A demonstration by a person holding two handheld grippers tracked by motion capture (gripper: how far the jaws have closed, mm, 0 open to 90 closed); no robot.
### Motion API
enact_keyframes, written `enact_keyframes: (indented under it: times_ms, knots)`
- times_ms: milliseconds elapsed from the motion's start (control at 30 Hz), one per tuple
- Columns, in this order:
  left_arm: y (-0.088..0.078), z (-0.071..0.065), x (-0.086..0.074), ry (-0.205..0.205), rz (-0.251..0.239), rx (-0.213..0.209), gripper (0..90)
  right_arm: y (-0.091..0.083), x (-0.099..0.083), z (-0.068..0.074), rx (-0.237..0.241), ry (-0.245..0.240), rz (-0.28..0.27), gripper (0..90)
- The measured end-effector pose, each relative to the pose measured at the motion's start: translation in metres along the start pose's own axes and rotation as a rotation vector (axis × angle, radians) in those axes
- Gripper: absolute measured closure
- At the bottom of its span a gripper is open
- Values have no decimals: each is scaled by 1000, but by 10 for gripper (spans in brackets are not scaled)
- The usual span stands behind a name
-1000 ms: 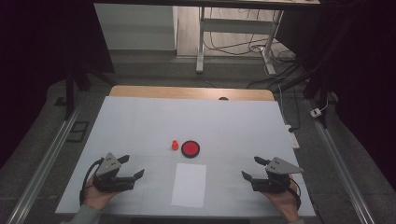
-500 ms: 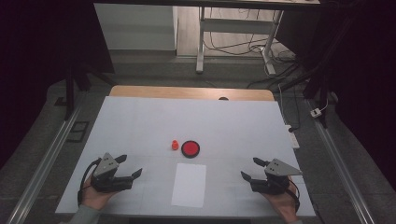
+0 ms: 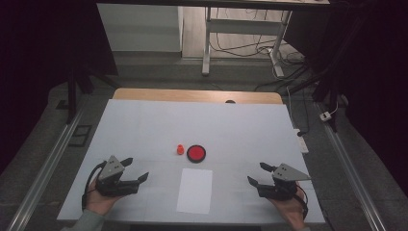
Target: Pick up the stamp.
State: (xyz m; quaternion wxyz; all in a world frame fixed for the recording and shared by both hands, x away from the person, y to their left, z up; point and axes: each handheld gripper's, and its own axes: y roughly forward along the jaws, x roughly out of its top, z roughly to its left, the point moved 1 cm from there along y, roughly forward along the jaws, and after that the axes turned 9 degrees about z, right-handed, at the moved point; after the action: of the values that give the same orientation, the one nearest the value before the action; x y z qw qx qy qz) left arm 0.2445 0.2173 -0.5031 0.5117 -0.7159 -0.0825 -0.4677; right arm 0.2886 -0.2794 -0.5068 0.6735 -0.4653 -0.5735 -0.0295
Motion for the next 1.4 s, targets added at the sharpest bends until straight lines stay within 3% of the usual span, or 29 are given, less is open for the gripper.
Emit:
enact_keyframes:
  times_ms: [333, 600, 1000, 1400]
  knots:
    - [6, 0, 13, 7, 14, -10, 213, 2, -1, 4, -4, -5, 18, 287]
    - [13, -1, 34, 42, 17, -34, 215, 6, -2, 4, 2, 0, 14, 289]
    - [20, -3, 50, 59, 20, -58, 215, 8, -1, 7, 6, -7, 21, 290]
    - [38, -1, 70, 88, 22, -79, 216, 11, 1, 10, 7, -8, 15, 291]
